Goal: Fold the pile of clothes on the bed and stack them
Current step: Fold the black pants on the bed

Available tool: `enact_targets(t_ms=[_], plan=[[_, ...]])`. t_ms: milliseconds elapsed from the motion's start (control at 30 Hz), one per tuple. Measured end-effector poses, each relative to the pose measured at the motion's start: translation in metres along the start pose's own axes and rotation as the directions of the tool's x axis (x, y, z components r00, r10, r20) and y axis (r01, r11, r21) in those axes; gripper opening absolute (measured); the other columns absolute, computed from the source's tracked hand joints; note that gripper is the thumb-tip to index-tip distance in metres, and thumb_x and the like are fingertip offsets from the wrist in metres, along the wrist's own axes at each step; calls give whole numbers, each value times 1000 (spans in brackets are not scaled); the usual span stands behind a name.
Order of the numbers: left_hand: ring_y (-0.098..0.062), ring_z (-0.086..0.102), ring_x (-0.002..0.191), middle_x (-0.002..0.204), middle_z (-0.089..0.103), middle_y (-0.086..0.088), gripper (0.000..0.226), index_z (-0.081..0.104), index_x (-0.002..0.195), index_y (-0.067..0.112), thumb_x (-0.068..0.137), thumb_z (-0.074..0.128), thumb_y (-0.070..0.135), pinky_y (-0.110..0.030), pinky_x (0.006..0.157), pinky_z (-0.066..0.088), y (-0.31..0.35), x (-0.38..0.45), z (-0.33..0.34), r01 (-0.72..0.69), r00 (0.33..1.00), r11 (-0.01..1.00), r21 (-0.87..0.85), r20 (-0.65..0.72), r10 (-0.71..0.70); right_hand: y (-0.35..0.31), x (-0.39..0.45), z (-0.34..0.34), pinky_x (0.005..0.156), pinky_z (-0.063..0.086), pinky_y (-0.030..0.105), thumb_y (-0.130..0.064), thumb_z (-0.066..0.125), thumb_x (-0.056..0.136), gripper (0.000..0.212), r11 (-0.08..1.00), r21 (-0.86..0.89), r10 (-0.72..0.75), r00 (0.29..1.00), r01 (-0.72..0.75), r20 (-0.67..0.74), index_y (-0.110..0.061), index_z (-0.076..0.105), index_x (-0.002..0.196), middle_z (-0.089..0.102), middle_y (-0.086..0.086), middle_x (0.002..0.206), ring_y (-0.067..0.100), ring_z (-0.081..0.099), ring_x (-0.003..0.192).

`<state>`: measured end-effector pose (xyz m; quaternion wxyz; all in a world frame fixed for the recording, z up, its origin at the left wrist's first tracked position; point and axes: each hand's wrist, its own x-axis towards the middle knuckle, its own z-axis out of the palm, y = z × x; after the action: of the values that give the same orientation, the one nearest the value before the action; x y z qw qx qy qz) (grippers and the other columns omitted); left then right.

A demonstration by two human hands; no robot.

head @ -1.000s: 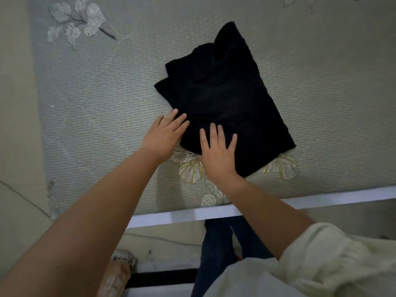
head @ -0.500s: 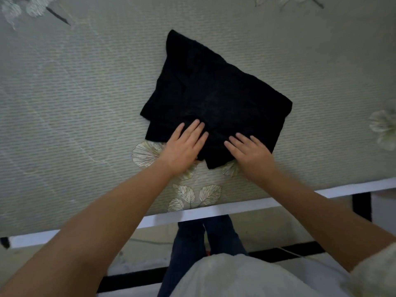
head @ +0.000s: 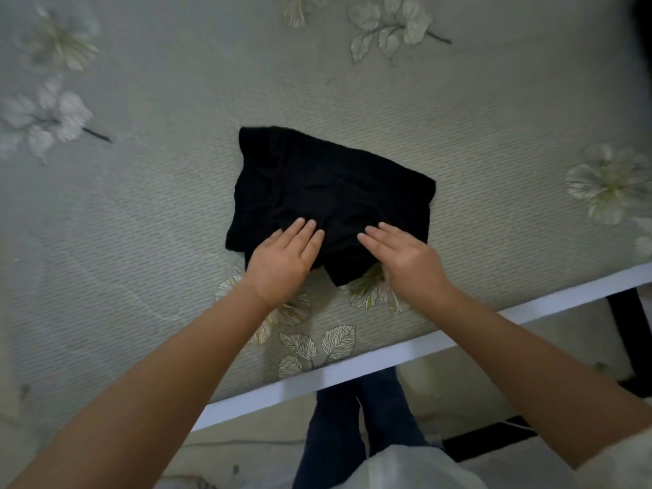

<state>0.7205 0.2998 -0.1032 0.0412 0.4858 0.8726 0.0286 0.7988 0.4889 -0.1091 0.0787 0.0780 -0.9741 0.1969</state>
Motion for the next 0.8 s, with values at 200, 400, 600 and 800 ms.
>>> enact_targets(t_ms=[200,400,600,800], plan=[[-28,69,89,99,70,-16,42,70,97,-1,74,36,4,-38,65,56,25,47,-69,-53,990,996,66,-130,61,24,-3,-66,63,58,42,23,66,55,43,999,-43,0,975,-9,-221,2,72,92,71,18,92,36,69,82],[-26,71,80,90,72,-16,40,72,90,-2,73,37,7,-31,56,56,87,122,-116,-186,955,975,123,-211,209,79,-28,-155,55,58,29,19,77,51,41,995,-100,-25,951,-6,-309,-1,74,87,73,13,86,23,71,70],[-26,70,82,91,72,-15,38,72,91,0,75,39,8,-29,57,56,177,219,-160,-188,900,965,183,-360,244,174,-52,-263,52,57,28,10,67,65,27,965,-262,-99,923,-3,-371,-6,75,85,74,8,86,30,71,80],[-32,70,77,91,71,-19,24,72,90,-2,69,63,6,-41,59,56,251,323,-222,-13,882,965,263,-452,135,272,-40,-366,54,58,38,6,53,75,27,904,-424,-255,862,52,-438,-6,75,86,73,12,88,36,70,80]])
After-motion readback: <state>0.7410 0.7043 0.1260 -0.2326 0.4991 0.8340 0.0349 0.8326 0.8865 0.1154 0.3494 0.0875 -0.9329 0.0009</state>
